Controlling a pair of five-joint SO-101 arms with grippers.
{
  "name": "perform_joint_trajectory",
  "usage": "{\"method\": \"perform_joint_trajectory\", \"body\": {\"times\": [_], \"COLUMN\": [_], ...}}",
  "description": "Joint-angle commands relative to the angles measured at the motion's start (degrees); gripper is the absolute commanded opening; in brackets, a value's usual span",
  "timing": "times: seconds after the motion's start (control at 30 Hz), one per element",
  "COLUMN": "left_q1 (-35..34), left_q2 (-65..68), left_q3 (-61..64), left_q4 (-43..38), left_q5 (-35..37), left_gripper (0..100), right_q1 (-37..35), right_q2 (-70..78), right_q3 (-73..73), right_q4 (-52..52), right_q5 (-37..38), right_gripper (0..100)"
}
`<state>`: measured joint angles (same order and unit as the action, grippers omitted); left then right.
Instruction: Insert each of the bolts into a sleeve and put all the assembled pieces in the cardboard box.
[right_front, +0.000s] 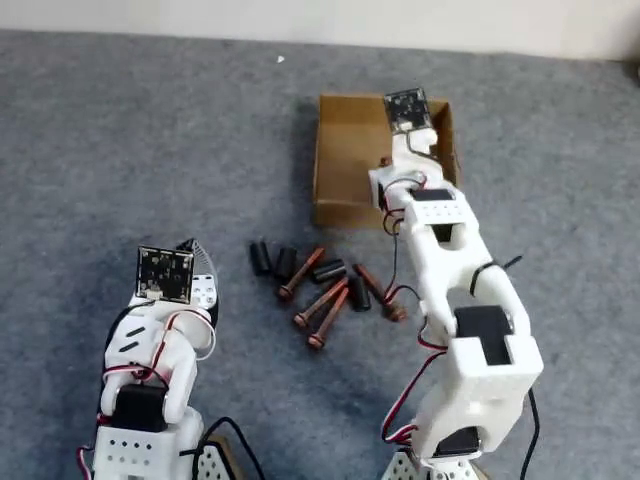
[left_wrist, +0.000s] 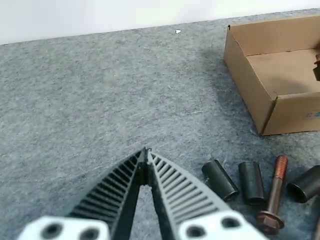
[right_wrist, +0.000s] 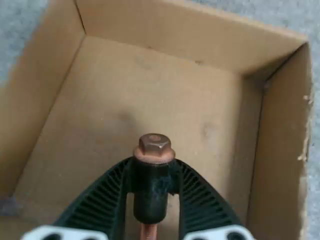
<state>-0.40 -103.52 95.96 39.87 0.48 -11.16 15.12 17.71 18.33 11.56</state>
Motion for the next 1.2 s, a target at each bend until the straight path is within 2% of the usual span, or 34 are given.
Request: {"method": "perform_joint_trajectory", "body": {"times": [0.0, 0.47, 0.7, 0.97, 1.17], "left_q1": [-0.22, -0.22, -1.98, -10.86, -14.81], "left_q2": [-0.4, -0.4, -0.66, -0.66, -0.66], "left_q3": [1.19, 1.19, 1.19, 0.92, 0.31], "left_q4": [0.09, 0.09, -0.18, -3.16, -3.87], "left_q5": [-0.53, -0.53, -0.53, -0.44, -0.44], "left_gripper": [1, 1, 1, 1, 1], "right_q1": [0.75, -0.04, -1.8, -9.01, -20.79], "right_q2": [-0.84, -1.19, -1.27, -1.27, -1.19], "right_q3": [-5.58, -15.69, -26.59, -43.56, -50.59], "right_q4": [3.21, 22.55, 40.84, 67.12, 78.37], "right_q5": [0.18, 0.18, 0.26, 0.18, 0.09], "right_gripper": [0.7, 14.5, 15.2, 15.2, 15.2]}}
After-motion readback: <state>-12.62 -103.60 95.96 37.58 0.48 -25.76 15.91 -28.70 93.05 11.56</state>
